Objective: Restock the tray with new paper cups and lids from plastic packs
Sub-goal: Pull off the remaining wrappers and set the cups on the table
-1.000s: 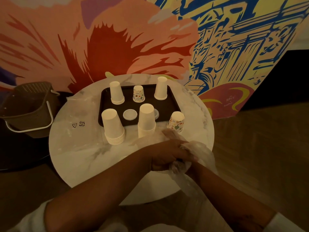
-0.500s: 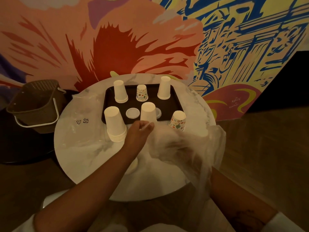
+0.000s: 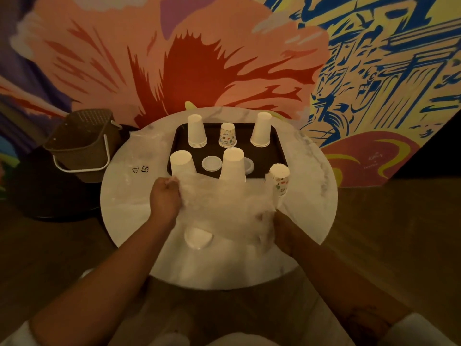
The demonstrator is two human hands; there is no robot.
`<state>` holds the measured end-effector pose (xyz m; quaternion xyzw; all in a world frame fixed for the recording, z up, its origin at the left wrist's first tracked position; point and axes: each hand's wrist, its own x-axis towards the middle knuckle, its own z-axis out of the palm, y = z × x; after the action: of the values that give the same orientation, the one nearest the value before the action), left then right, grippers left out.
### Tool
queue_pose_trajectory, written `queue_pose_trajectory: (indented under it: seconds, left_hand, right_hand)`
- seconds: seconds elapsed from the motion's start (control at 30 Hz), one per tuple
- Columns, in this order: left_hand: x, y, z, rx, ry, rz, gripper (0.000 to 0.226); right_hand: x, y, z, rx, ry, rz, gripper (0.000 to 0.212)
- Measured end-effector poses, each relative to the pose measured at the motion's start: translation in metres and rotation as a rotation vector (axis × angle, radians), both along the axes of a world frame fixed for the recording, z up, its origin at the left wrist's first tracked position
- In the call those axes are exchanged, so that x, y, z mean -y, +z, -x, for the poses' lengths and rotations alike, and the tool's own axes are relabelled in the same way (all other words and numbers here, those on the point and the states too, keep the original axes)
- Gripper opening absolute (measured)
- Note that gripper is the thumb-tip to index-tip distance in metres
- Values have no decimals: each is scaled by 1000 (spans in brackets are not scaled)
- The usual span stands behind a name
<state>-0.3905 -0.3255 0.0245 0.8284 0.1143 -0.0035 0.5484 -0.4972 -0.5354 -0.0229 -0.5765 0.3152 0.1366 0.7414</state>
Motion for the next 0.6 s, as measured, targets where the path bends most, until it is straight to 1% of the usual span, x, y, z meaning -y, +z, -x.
queue_pose_trajectory:
  seconds: [0.07, 0.1, 0.17, 0.23, 0.33, 0.4, 0.47, 0.5, 0.53, 0.57, 0.6]
  left_hand:
    - [-11, 5, -4, 36, 67, 66, 32]
    - [-14, 13, -2, 37, 98, 78, 33]
    - [-21, 20, -4, 49, 125, 133, 34]
    - [-27, 27, -5, 39, 148, 173, 34]
    - [-35, 34, -12, 46, 193, 240, 33]
    - [-36, 40, -15, 33, 209, 261, 32]
    - [-36, 44, -16, 44, 179, 262, 32]
    - [-35, 46, -16, 63, 152, 237, 31]
    - [-35, 47, -16, 91, 116, 209, 30]
    - [-34, 50, -15, 112, 76, 178, 30]
    - [-34, 51, -17, 136, 32, 142, 28]
  right_hand:
    - [1, -14, -6, -34, -5, 115, 39]
    - [3, -17, -7, -65, -8, 134, 48]
    - [4, -22, -10, -122, 37, 221, 57]
    - [6, -31, -15, -160, 89, 262, 63]
    - [1, -39, -21, -220, 160, 332, 63]
    - [0, -45, -27, -226, 154, 384, 63]
    - [1, -47, -31, -227, 146, 492, 66]
    - [0, -47, -31, -214, 171, 615, 68]
    - [-2, -45, -30, -153, 172, 793, 68]
    - [-6, -38, -29, -11, 121, 979, 63]
    - [-12, -27, -29, 197, 31, 1109, 56]
